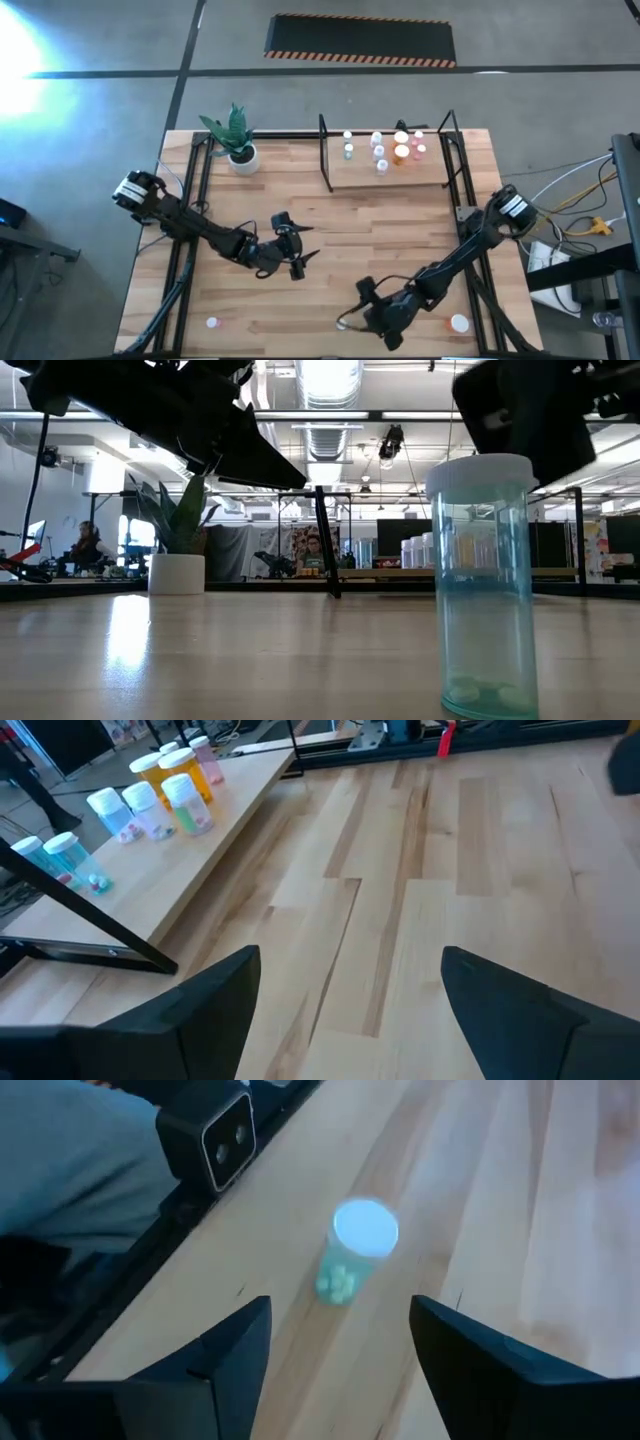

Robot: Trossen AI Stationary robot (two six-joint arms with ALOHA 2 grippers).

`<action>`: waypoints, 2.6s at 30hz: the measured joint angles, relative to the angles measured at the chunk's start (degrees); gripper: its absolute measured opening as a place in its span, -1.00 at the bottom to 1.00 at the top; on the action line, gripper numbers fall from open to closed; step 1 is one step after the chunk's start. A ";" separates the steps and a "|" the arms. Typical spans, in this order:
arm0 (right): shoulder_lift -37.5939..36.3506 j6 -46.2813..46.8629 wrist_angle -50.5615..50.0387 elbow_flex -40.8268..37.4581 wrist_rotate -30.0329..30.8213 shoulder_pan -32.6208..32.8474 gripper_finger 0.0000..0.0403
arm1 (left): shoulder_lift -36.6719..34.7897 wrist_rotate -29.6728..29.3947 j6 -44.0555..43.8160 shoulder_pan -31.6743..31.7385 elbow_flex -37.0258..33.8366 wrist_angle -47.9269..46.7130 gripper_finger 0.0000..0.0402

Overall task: Pick and place medicine bottles onto shelf by color
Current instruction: Put the blue pill bottle on the shelf aligned with the other blue pill bottle

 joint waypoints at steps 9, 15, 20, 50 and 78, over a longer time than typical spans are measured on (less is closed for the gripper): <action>4.77 -3.65 7.84 1.26 -0.18 -3.15 0.09 | 0.01 0.02 -0.23 0.21 -0.15 -0.02 0.46; 5.70 -3.89 10.16 2.07 -4.70 -3.68 0.04 | 0.01 0.02 -0.33 0.39 -0.15 0.00 0.46; 5.77 -4.19 11.47 2.05 -4.71 -3.68 -0.03 | 0.01 0.02 -0.35 0.72 -0.15 0.00 0.46; 10.42 -2.49 19.87 2.14 -11.67 -5.84 0.06 | 0.01 0.04 -0.42 1.11 -0.31 0.02 0.46; -2.57 -2.55 2.63 2.93 -6.32 -9.53 -0.47 | 0.03 0.07 -0.52 1.11 -0.72 0.00 0.46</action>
